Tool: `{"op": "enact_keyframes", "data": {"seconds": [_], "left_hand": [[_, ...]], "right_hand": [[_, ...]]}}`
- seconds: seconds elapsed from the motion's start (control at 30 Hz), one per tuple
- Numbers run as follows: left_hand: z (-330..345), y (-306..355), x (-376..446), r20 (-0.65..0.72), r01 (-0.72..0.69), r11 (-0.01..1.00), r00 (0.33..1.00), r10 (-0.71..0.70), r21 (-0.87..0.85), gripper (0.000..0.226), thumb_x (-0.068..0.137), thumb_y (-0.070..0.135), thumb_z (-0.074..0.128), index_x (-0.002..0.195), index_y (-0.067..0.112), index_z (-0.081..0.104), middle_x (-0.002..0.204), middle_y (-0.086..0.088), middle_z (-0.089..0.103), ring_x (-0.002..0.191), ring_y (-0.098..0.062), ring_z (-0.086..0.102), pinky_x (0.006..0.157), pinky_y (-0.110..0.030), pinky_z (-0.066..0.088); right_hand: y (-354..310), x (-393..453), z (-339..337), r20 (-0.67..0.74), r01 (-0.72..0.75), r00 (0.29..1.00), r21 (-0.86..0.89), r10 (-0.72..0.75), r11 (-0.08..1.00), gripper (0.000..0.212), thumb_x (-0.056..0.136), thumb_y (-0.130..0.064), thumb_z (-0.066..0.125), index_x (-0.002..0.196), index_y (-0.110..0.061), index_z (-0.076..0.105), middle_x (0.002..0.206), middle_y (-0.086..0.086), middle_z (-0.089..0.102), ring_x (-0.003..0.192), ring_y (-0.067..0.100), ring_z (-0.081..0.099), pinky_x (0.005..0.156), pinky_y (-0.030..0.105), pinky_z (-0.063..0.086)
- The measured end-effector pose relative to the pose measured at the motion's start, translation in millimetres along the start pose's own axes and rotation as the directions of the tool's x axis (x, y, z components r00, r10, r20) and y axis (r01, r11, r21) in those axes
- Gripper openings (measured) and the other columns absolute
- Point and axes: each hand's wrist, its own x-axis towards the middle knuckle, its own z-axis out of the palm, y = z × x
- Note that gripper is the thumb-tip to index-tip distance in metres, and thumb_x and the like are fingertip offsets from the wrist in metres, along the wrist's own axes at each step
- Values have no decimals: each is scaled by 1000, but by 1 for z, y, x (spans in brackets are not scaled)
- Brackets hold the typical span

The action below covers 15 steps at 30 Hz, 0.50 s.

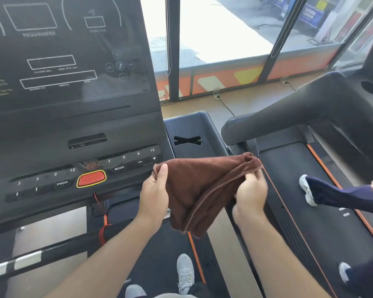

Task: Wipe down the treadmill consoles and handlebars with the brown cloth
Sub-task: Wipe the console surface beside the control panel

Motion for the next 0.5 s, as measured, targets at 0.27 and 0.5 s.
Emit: {"op": "enact_keyframes", "data": {"seconds": [0.27,0.5], "left_hand": [[18,28,18,119,-204,971,975,190,122,20,105,29,53,106,27,73,106,10,78,106,-12,72,99,-34,53],[53,90,75,155,-265,963,955,254,51,21,101,14,61,97,28,75,96,14,77,91,-4,70,95,-27,54]], "right_hand": [[-66,62,13,166,364,931,-367,-325,856,31,103,-45,52,91,-26,74,88,-6,75,88,15,70,87,42,55],[-139,98,61,206,600,800,-271,-564,752,22,103,-28,47,97,-26,69,84,-13,70,87,13,66,89,39,56]]}}
